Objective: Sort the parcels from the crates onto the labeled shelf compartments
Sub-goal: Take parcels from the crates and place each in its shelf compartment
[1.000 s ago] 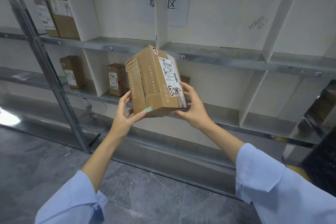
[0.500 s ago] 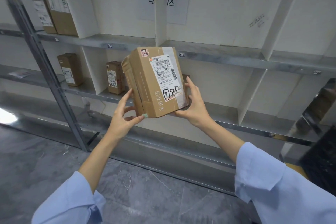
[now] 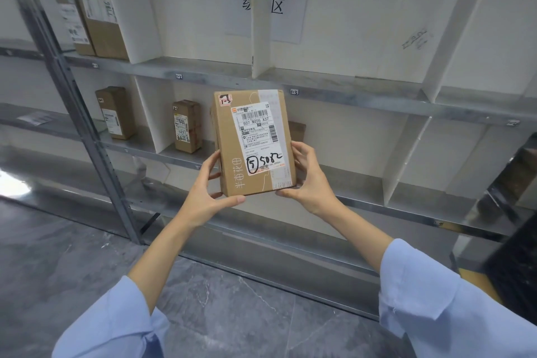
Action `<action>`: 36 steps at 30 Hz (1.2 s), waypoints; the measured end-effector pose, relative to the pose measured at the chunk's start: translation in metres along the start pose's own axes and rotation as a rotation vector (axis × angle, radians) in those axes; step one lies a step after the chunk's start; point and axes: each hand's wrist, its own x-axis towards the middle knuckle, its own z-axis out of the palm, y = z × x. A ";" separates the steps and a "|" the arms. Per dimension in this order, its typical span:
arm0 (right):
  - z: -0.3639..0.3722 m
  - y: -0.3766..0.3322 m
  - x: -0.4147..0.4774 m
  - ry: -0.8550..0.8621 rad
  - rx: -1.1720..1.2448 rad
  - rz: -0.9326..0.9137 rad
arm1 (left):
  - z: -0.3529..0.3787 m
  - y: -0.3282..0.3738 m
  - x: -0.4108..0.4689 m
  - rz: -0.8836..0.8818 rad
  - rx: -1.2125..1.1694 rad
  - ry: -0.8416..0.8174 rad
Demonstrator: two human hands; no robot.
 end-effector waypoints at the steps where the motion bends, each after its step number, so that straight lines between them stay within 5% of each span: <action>1: 0.000 -0.001 -0.001 -0.006 0.003 0.008 | 0.000 0.001 0.000 0.003 -0.008 0.003; 24: 0.020 -0.003 0.028 -0.117 0.040 0.038 | -0.023 -0.003 0.022 0.048 0.012 0.027; 36: -0.008 -0.008 0.049 0.052 0.060 0.050 | -0.003 0.013 0.064 0.142 0.021 -0.035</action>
